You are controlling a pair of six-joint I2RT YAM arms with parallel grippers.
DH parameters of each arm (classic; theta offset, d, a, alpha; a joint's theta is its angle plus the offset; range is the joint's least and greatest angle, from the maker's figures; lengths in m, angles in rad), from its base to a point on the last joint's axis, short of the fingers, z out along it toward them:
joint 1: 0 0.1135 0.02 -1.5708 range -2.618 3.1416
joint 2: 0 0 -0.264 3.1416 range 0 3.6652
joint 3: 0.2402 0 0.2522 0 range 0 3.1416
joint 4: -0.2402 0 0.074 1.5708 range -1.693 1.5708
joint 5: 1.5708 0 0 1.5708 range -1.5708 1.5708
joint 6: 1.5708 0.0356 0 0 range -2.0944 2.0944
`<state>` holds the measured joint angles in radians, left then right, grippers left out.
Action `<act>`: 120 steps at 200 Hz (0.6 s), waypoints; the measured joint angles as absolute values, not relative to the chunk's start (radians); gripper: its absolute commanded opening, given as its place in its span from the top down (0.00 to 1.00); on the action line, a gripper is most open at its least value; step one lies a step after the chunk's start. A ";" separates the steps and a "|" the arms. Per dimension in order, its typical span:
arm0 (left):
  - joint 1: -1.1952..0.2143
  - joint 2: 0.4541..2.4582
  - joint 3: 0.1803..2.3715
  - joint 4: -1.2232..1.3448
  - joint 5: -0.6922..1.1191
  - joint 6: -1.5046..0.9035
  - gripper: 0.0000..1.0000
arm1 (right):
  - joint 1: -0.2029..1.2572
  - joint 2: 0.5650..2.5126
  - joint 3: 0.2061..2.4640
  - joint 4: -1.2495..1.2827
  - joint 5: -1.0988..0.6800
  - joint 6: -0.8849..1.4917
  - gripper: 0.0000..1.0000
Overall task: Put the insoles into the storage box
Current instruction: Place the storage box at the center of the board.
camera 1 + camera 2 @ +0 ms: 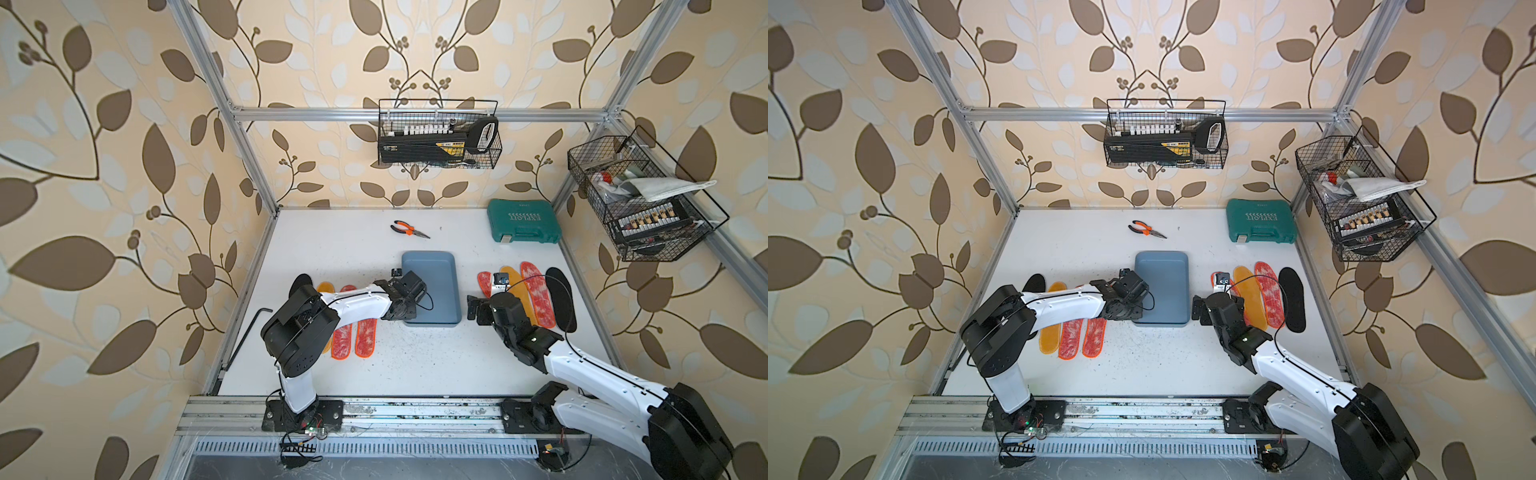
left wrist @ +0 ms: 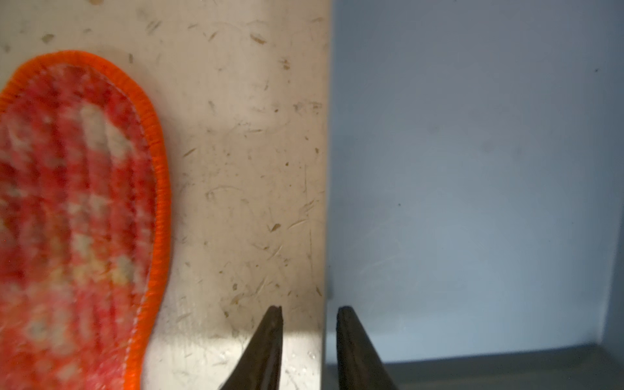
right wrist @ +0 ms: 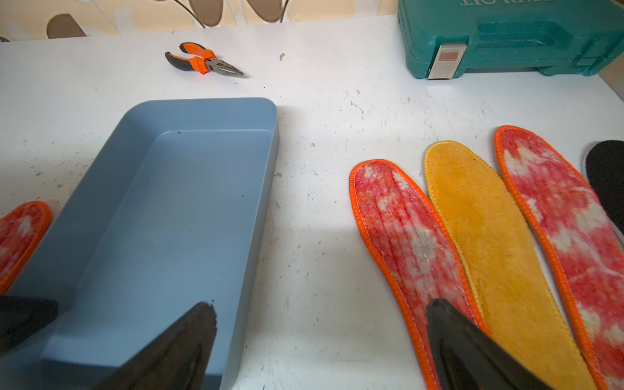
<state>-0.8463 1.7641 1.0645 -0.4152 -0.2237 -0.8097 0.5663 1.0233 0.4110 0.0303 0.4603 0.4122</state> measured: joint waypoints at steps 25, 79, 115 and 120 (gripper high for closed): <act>-0.846 1.694 1.068 -0.455 -0.240 -0.782 0.60 | 0.566 1.044 0.422 0.028 0.458 0.419 0.01; -0.762 1.428 1.078 -0.474 -0.230 -0.657 0.37 | 0.570 1.083 0.433 0.072 0.317 0.380 0.01; -0.482 1.319 0.965 -0.444 -0.110 -0.614 0.45 | 0.603 1.083 0.433 0.131 0.224 0.349 0.02; -0.456 1.317 0.948 -0.447 -0.091 -0.606 0.47 | 0.606 1.082 0.433 0.137 0.217 0.347 0.02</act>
